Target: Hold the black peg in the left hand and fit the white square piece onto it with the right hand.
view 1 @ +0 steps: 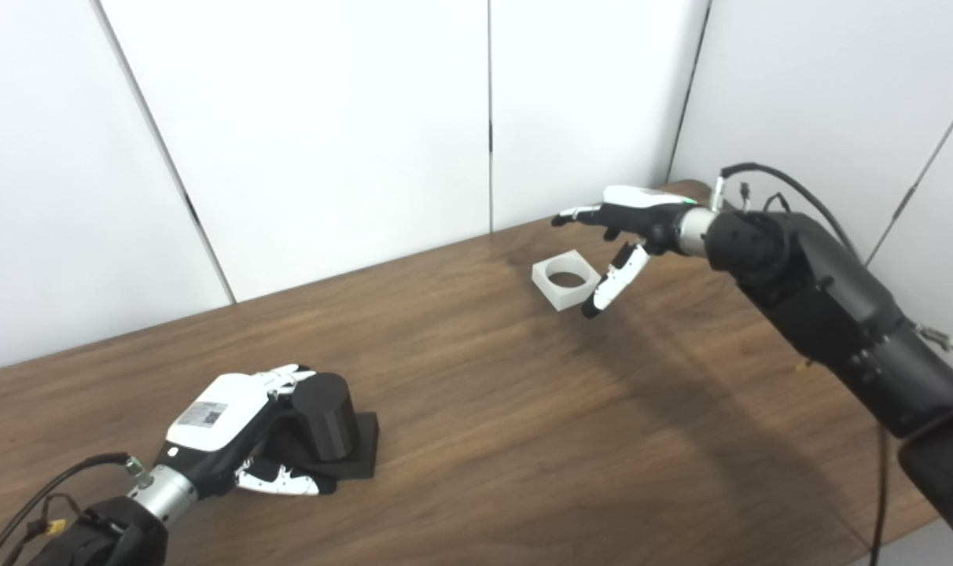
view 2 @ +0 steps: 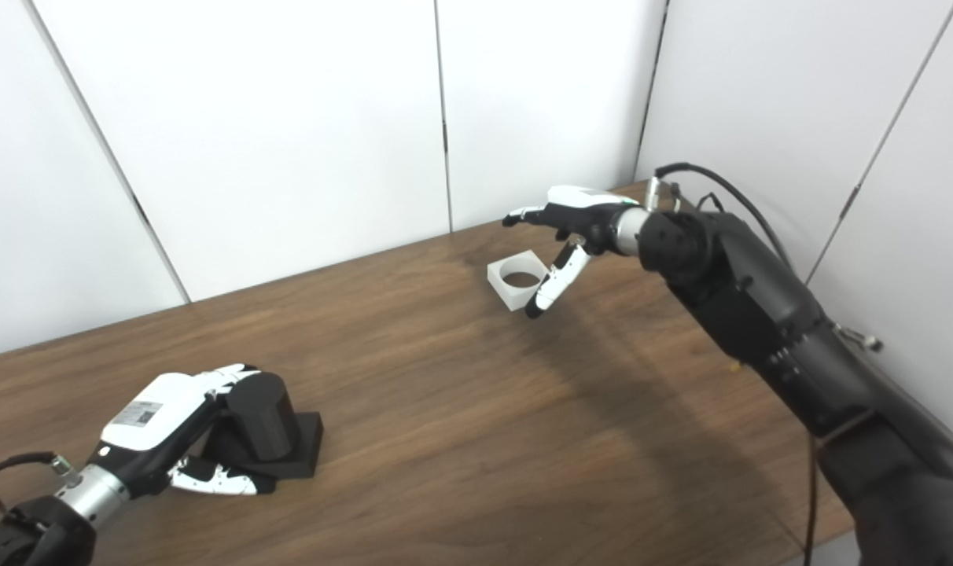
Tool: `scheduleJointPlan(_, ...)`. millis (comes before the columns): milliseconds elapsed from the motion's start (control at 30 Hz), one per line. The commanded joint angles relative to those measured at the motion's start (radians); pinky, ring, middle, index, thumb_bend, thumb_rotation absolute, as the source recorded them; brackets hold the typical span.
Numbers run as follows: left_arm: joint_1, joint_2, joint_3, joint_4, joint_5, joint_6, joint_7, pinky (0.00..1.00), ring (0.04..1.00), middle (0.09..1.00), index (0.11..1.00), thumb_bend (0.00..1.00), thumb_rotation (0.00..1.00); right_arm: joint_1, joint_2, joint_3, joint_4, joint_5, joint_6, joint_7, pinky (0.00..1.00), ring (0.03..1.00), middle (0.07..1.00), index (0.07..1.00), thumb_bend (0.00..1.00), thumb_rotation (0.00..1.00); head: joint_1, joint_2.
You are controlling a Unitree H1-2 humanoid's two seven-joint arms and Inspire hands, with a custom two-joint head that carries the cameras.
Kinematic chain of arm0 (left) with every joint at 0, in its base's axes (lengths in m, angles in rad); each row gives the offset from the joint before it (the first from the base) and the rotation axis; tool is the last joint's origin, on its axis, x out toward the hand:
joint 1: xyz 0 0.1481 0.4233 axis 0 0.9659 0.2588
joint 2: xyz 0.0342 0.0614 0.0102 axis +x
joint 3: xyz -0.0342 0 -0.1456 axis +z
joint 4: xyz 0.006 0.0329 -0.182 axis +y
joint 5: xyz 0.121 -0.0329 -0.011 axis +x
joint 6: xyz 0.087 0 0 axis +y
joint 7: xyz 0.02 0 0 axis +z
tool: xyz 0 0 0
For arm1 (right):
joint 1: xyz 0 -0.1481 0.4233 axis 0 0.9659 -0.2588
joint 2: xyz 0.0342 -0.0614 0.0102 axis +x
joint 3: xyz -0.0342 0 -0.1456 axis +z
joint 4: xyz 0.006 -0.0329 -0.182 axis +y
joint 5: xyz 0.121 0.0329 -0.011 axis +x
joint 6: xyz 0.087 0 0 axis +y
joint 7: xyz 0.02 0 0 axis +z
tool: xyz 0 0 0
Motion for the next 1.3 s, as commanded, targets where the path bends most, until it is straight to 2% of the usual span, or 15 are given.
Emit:
scheduleJointPlan(0,0.085,0.037,-0.067,0.068,0.104,-0.009,-0.09,0.84,0.901,0.859,0.492,0.52,0.07,-0.068,-0.051,0.004,0.01,-0.009,-0.011,0.014,0.83,0.966,0.973,0.969,1.0,0.34,0.002,0.0)
scheduleJointPlan(300,0.085,0.031,-0.07,0.081,0.098,-0.01,-0.083,0.84,0.901,0.864,0.492,0.52,0.07,-0.146,-0.06,0.117,0.096,-0.108,-0.011,0.056,0.82,0.976,1.0,1.0,1.0,0.35,0.011,-0.007)
scheduleJointPlan(500,0.089,0.034,-0.067,0.074,0.099,-0.007,-0.078,0.84,0.904,0.859,0.492,0.52,0.07,-0.18,-0.052,0.167,0.145,-0.154,-0.048,0.056,0.9,0.97,0.994,1.0,0.99,0.28,0.016,-0.007)
scheduleJointPlan(667,0.091,0.035,-0.068,0.074,0.099,-0.012,-0.073,0.84,0.899,0.857,0.492,0.52,0.07,-0.188,-0.033,0.176,0.166,-0.176,-0.054,0.043,0.91,0.968,0.991,1.0,0.97,0.25,0.019,-0.007)
scheduleJointPlan(800,0.092,0.036,-0.069,0.066,0.1,-0.003,-0.084,0.84,0.903,0.861,0.492,0.52,0.07,-0.185,-0.008,0.168,0.181,-0.198,-0.043,-0.001,0.93,0.972,0.99,1.0,0.95,0.21,0.019,-0.007)
scheduleJointPlan(900,0.095,0.036,-0.068,0.055,0.097,0.009,-0.095,0.85,0.905,0.865,0.493,0.52,0.07,-0.184,0.003,0.167,0.188,-0.215,-0.04,-0.024,0.94,0.974,0.993,1.0,0.92,0.21,0.019,-0.007)
scheduleJointPlan(1267,0.106,0.036,-0.066,0.031,0.092,0.022,-0.102,0.85,0.9,0.861,0.492,0.52,0.07,-0.182,0.036,0.175,0.23,-0.251,-0.062,-0.091,0.8,0.94,0.975,1.0,0.9,0.26,0.032,0.002)
